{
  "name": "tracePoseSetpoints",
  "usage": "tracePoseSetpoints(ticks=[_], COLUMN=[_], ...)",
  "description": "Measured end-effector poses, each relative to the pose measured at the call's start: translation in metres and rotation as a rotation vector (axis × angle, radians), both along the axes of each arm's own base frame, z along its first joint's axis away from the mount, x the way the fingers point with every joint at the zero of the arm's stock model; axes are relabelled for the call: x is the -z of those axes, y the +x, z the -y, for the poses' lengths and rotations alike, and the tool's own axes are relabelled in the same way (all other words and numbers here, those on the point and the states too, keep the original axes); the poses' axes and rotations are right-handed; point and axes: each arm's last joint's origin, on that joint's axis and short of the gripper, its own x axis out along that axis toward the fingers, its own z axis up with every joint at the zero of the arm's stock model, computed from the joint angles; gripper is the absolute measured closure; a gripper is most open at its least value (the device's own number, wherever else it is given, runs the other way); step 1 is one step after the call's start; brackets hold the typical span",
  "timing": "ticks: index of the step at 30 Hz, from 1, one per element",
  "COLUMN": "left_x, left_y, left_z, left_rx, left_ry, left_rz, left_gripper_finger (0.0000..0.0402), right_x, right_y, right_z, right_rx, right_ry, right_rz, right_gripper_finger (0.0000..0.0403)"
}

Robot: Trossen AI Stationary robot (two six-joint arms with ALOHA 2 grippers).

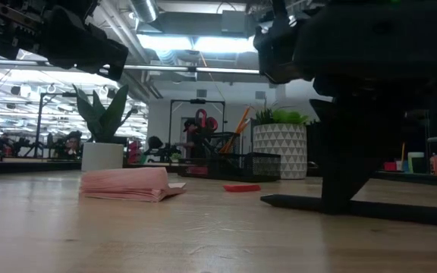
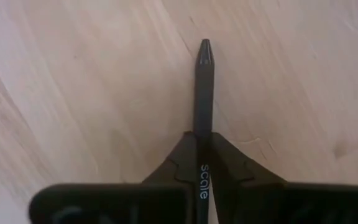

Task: Pick and place office supplies into organizer
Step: Put the black pen into the black desk organizer

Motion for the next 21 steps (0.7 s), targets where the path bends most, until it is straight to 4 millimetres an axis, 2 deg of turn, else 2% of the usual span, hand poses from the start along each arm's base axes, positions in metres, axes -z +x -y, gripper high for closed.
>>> tracePoseSetpoints(ticks=[8,13,21], left_x=[0.000,0.000,0.000], left_y=[0.000,0.000,0.000], left_z=[0.000,0.000,0.000], left_rx=[0.000,0.000,0.000], left_ry=[0.000,0.000,0.000], left_rz=[0.000,0.000,0.000], left_gripper_finger=[0.0396,0.0396,0.0396], right_x=[0.000,-0.001,-0.017], right_y=[0.000,0.000,0.001], right_z=[0.000,0.000,0.000], right_rx=[-0.031,-0.032,-0.075], right_ry=[-0.007,0.001,0.026], right_rz=[-0.006,0.003,0.056], right_gripper_finger=[0.0364,0.0379,0.0373])
